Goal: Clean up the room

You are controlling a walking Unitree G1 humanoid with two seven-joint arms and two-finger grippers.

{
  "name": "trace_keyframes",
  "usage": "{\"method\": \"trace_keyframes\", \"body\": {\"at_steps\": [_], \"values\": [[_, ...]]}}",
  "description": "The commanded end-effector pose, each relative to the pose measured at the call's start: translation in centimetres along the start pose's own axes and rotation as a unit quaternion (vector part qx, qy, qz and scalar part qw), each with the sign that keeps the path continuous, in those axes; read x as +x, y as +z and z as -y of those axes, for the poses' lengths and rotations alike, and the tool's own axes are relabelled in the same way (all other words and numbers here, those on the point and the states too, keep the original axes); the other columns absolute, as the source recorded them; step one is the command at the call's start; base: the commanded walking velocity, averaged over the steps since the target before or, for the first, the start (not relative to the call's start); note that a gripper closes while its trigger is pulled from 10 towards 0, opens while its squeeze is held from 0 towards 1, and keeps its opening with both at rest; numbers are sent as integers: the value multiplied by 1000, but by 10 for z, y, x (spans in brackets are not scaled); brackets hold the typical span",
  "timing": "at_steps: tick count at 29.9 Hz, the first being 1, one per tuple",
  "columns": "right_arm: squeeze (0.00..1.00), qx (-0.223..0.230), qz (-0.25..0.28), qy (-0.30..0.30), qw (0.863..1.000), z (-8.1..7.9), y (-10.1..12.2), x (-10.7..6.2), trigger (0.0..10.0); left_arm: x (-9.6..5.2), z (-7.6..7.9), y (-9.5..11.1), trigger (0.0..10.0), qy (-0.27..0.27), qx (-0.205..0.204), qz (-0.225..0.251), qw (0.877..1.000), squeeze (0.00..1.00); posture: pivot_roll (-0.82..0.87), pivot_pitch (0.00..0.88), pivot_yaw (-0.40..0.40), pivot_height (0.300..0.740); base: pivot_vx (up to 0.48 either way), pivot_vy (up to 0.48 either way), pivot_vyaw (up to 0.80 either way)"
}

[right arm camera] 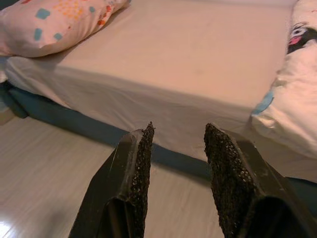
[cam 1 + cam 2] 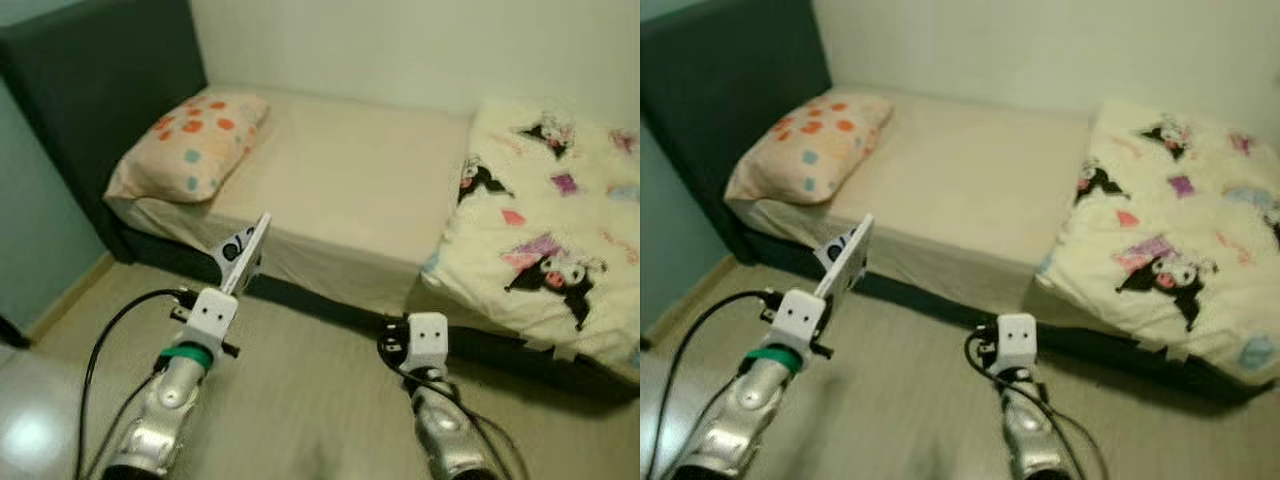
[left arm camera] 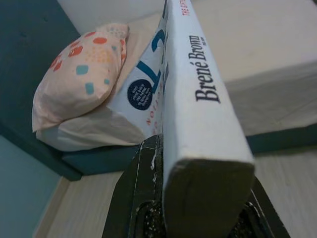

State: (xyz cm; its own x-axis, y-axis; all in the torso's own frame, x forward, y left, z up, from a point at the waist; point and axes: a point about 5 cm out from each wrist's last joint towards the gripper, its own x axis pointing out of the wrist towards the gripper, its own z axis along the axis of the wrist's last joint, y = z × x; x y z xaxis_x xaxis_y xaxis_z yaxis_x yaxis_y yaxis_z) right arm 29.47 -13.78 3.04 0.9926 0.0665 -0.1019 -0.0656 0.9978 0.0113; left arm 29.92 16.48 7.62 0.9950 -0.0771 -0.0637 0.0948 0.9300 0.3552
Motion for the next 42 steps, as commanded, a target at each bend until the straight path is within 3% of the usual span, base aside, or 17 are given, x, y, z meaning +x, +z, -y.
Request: {"method": "trace_keyframes", "body": {"at_steps": [1,6,31,42], "values": [[0,0,-7,1,1000,1,-3,-2,10000,3,0,5,10000,1,7,11,1000,0,35,0,52,740,0,0,0],[0,4,-8,4,1000,0,-4,-3,10000,2,-1,5,10000,2,7,12,1000,0,36,0,51,740,0,0,0],[0,10,-6,3,1000,-1,-4,-3,10000,2,-3,1,10000,6,15,7,1000,0,42,0,52,740,318,352,0],[0,11,-6,-3,1000,2,-3,-2,10000,3,5,0,10000,-15,-2,-10,1000,0,42,0,55,740,30,0,0]]}}
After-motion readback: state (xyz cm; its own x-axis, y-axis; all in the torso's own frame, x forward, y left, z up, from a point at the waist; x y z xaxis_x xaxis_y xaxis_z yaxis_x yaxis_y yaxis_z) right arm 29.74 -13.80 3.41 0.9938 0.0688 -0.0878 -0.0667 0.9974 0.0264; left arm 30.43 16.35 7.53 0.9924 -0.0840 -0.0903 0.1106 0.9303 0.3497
